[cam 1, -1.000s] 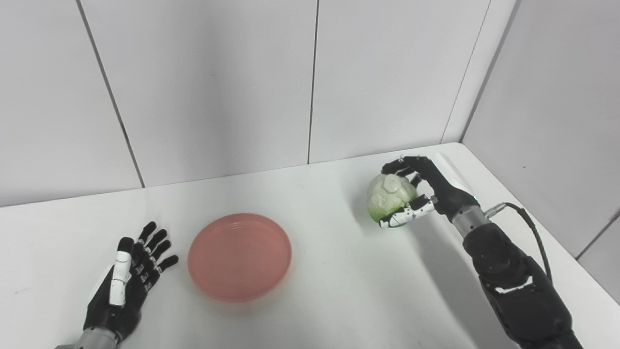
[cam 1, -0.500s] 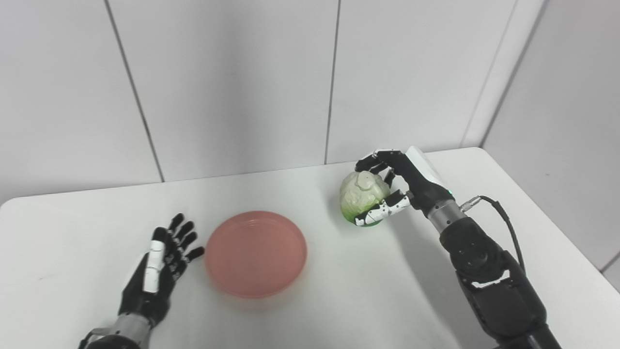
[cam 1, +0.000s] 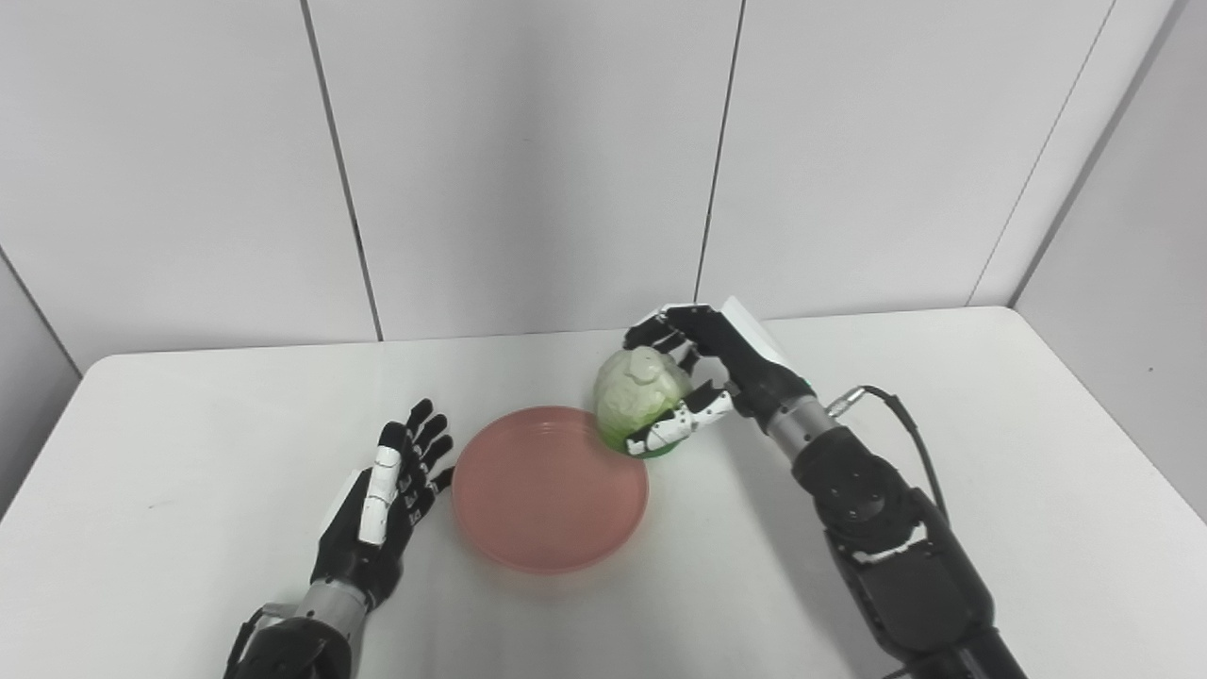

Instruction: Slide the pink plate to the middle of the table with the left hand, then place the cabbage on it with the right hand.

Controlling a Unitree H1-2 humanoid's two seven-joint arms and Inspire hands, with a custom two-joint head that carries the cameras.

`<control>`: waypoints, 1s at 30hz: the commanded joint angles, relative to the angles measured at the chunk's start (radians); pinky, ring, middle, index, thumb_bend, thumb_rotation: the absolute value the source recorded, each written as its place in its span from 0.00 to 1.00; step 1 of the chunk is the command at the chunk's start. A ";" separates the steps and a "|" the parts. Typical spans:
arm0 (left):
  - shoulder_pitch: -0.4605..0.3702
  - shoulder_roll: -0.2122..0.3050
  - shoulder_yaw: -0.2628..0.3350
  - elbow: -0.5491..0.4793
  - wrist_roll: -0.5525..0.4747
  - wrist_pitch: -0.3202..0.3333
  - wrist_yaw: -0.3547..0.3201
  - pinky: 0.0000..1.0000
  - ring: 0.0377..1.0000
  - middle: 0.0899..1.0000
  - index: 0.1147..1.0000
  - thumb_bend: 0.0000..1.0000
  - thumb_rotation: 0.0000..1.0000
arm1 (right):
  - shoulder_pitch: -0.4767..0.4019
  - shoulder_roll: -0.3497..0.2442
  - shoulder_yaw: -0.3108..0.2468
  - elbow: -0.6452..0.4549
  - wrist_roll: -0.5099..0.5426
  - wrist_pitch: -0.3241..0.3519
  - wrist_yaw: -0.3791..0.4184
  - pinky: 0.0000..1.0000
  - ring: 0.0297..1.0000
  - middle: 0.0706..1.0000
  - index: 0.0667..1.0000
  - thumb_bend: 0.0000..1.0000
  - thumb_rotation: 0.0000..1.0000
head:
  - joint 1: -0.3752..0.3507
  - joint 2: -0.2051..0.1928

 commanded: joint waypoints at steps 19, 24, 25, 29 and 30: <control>-0.003 -0.044 -0.028 0.035 0.053 0.070 0.037 1.00 1.00 1.00 1.00 0.86 1.00 | -0.074 0.068 0.082 0.195 -0.001 -0.186 -0.010 0.35 0.39 0.43 0.46 0.53 0.00 | 0.088 0.017; -0.001 -0.050 -0.029 0.033 0.057 0.064 0.049 1.00 0.99 1.00 1.00 0.86 1.00 | -0.074 0.068 0.096 0.238 -0.013 -0.222 -0.017 0.35 0.39 0.42 0.47 0.53 0.00 | 0.098 0.025; -0.001 -0.051 -0.029 0.031 0.058 0.065 0.050 1.00 0.99 1.00 1.00 0.86 1.00 | -0.073 0.068 0.098 0.243 -0.016 -0.225 -0.018 0.35 0.39 0.42 0.46 0.53 0.00 | 0.098 0.025; 0.002 -0.054 -0.026 0.027 0.048 0.064 0.044 1.00 0.99 1.00 1.00 0.85 1.00 | -0.069 0.073 0.104 0.262 -0.027 -0.225 -0.023 0.37 0.40 0.42 0.46 0.53 0.00 | 0.100 0.028; 0.001 -0.053 -0.027 0.029 0.048 0.060 0.042 1.00 1.00 1.00 1.00 0.85 1.00 | -0.070 0.074 0.108 0.274 -0.031 -0.234 -0.026 0.37 0.40 0.42 0.46 0.53 0.00 | 0.100 0.028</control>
